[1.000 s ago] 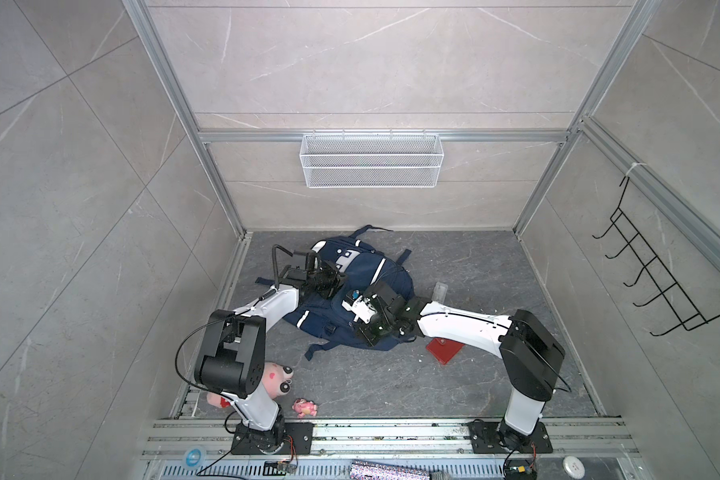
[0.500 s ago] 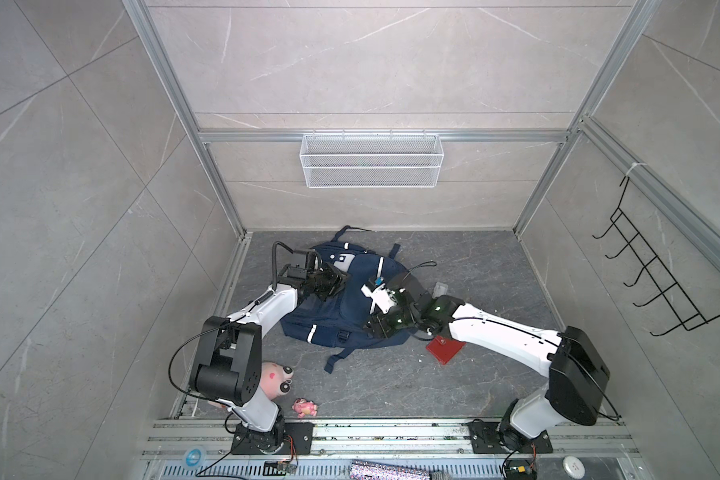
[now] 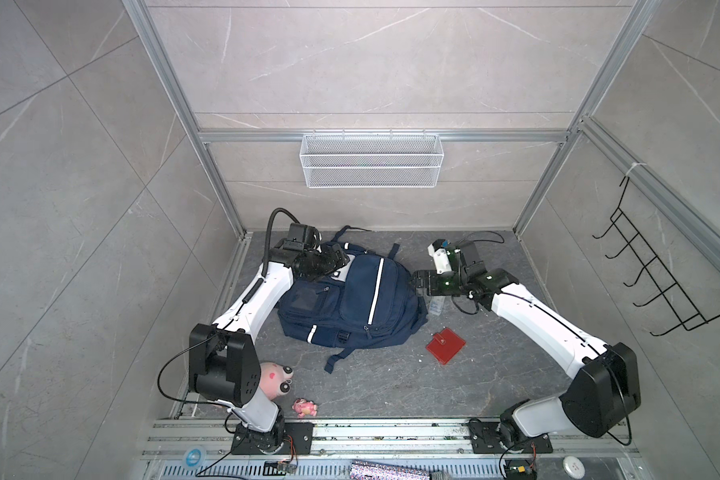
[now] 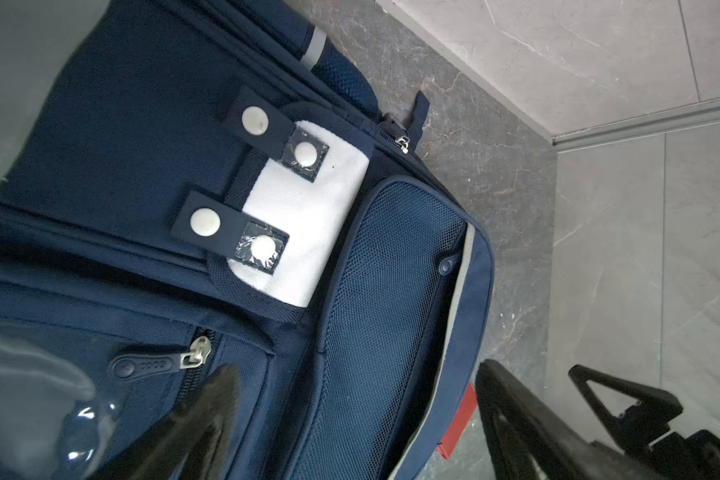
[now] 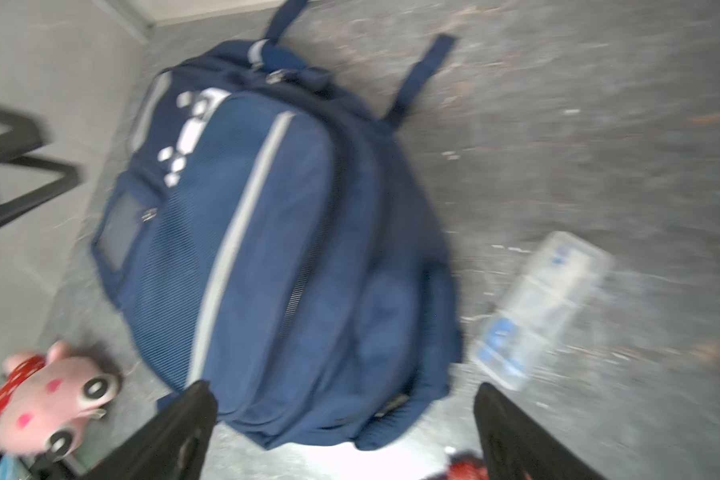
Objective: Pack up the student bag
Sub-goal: 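Release the pull and move the right gripper toward the red wallet while the left holds, then lower the right gripper onto the red wallet and close on it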
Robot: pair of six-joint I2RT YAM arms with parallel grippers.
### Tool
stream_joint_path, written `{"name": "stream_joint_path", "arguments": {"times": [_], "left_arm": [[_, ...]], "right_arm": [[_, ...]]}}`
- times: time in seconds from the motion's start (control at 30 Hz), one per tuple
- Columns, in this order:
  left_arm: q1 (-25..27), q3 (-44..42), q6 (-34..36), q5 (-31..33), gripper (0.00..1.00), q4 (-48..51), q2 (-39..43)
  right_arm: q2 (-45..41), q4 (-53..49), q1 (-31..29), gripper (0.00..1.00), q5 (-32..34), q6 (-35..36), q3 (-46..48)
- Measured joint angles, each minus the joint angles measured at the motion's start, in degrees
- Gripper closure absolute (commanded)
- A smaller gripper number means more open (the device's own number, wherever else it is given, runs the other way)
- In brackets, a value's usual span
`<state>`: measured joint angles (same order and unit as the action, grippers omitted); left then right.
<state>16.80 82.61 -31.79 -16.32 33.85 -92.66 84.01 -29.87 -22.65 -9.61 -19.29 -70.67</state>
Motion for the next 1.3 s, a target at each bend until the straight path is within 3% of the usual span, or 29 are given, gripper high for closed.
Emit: {"name": "stream_joint_path", "arguments": {"times": [0.3, 0.5, 0.8, 0.93, 1.3], "left_arm": [[13.0, 7.1, 8.2, 2.5, 0.08, 6.9, -2.5], [21.3, 9.2, 9.9, 1.2, 0.1, 8.7, -6.2], [28.3, 18.5, 13.2, -9.7, 0.33, 11.1, -16.1], [30.0, 21.1, 14.2, -15.0, 0.56, 12.7, -23.1], [32.4, 23.4, 11.3, -20.1, 0.63, 12.3, -36.2]], "right_arm": [[4.4, -6.8, 11.0, 0.0, 0.8, -2.1, -1.0], [1.9, -7.6, 17.0, 0.0, -2.8, -7.3, 8.2], [-11.1, -10.3, 20.2, 0.0, -9.6, -12.7, 27.8], [-13.8, -9.4, 23.8, 0.02, -13.5, -13.2, 33.8], [-11.9, 0.2, 26.3, 0.11, -25.3, -14.0, 40.5]]}}
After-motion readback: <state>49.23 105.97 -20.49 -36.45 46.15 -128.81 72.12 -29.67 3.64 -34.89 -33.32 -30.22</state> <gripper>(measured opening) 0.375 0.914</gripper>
